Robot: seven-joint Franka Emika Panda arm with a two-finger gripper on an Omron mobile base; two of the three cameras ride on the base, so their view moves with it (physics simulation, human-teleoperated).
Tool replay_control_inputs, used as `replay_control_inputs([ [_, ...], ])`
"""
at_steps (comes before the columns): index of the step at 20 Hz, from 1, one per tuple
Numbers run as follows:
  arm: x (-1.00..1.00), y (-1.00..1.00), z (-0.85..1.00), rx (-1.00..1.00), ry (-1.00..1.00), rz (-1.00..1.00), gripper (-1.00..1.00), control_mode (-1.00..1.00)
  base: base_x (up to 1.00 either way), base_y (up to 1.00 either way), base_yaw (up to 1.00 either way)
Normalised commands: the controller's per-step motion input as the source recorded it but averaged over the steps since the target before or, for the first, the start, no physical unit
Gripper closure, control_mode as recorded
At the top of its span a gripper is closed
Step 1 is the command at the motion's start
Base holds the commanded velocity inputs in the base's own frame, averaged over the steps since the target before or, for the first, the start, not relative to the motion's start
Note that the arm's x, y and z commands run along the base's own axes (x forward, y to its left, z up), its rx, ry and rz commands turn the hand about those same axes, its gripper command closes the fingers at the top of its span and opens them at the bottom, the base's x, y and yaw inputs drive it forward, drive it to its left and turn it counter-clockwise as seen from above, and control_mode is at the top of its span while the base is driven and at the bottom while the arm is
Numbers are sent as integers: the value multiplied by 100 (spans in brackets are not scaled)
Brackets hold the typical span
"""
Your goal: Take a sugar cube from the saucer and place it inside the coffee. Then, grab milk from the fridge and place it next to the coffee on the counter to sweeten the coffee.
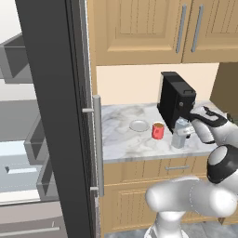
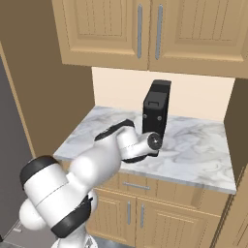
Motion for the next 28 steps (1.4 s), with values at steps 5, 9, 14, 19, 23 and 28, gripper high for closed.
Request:
replay_control_inputs([
  [5,43,6,-10,0,0,-9,100,-100,0,0,0],
  [9,35,2,-15,0,0,-7,100,-100,0,0,0],
  [14,26,0,-39,0,0,-7,100,-100,0,0,0],
  [19,23,1,-38,0,0,-6,100,-100,0,0,0],
  [23,8,1,-46,0,0,-4,100,-100,0,0,0],
  [28,-41,0,-45,0,-6,0,-100,-100,0,0,0],
])
